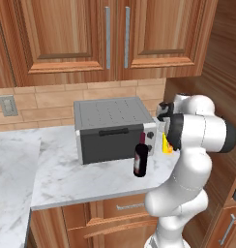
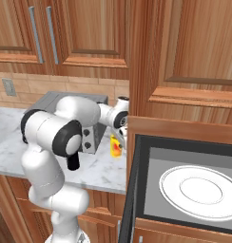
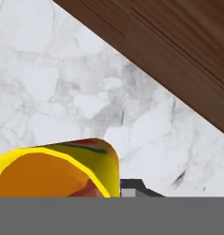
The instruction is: Place the microwavable item in the microwave. Then, close the microwave door and press the start button.
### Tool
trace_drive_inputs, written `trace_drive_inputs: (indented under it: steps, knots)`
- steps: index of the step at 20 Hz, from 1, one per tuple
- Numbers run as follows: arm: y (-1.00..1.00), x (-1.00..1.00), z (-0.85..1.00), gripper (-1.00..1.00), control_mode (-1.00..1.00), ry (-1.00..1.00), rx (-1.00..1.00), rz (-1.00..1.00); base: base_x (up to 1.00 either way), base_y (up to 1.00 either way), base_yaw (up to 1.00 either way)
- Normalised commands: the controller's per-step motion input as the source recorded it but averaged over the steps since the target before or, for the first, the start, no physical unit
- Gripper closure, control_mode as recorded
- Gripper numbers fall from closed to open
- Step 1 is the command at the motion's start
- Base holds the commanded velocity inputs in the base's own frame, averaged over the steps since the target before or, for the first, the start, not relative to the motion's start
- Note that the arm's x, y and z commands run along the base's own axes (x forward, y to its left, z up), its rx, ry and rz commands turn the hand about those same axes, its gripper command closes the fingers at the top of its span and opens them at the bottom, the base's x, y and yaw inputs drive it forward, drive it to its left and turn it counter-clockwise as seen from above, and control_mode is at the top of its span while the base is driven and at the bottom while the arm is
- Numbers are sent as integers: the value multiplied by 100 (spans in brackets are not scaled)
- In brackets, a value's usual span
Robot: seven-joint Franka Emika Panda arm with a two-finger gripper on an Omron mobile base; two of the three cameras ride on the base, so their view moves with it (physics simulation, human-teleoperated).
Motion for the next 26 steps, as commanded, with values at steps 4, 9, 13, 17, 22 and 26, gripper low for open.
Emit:
trace_drive_inputs:
  steps: [4,9,13,17,22,26]
  knots:
    - [22,-56,43,100,-100,-15,-3,0,0,0,0]
    - [18,-81,51,100,-100,-25,-4,0,0,0,0]
    - [18,-88,55,100,-100,-23,-1,0,0,0,0]
    - [18,-79,61,100,-100,-15,0,0,0,0,0]
    - [31,-66,43,100,-100,-3,0,0,0,0,0]
    - [39,-54,22,100,-100,0,0,0,0,0,0]
